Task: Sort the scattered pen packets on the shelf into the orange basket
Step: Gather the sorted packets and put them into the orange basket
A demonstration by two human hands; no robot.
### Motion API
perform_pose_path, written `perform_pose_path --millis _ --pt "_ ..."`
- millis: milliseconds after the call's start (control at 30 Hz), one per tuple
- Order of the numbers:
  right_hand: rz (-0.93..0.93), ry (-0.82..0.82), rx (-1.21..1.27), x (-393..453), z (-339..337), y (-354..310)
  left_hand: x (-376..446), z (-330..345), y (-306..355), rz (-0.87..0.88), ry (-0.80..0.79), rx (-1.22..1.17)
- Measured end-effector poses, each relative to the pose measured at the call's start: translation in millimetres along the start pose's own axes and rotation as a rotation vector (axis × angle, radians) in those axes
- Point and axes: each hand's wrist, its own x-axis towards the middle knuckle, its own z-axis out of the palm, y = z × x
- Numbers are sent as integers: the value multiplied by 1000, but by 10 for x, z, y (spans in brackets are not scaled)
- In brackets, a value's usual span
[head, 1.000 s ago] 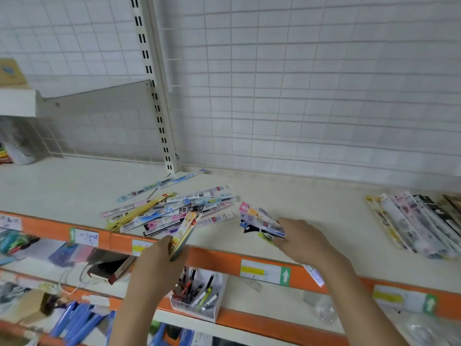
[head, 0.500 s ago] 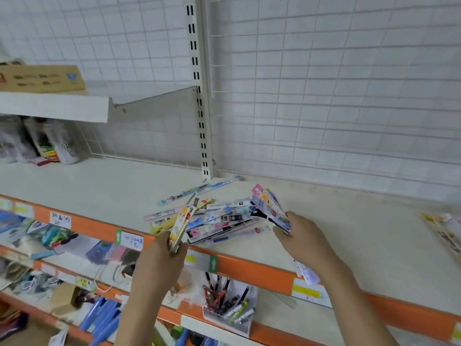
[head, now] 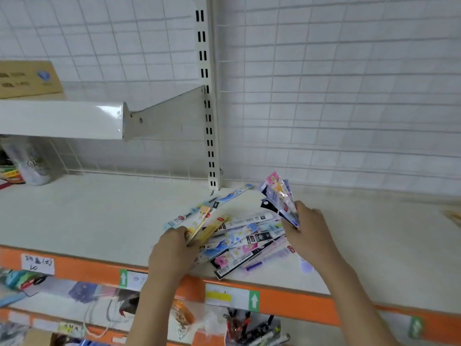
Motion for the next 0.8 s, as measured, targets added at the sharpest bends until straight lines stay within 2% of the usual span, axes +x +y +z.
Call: perform_pose_path --millis 133,267,433,667,800 --pt "29 71 84 10 35 1 107 88 -2 18 -86 66" --pt "69 117 50 23 46 2 192 133 28 29 -143 108" --pt "104 119 21 39 25 64 293 49 152 77 -116 231" --pt "137 95 -4 146 -38 183 734 -45 401 96 -9 -7" --pt "154 78 -18 186 -72 271 989 34 634 109 -40 -102"
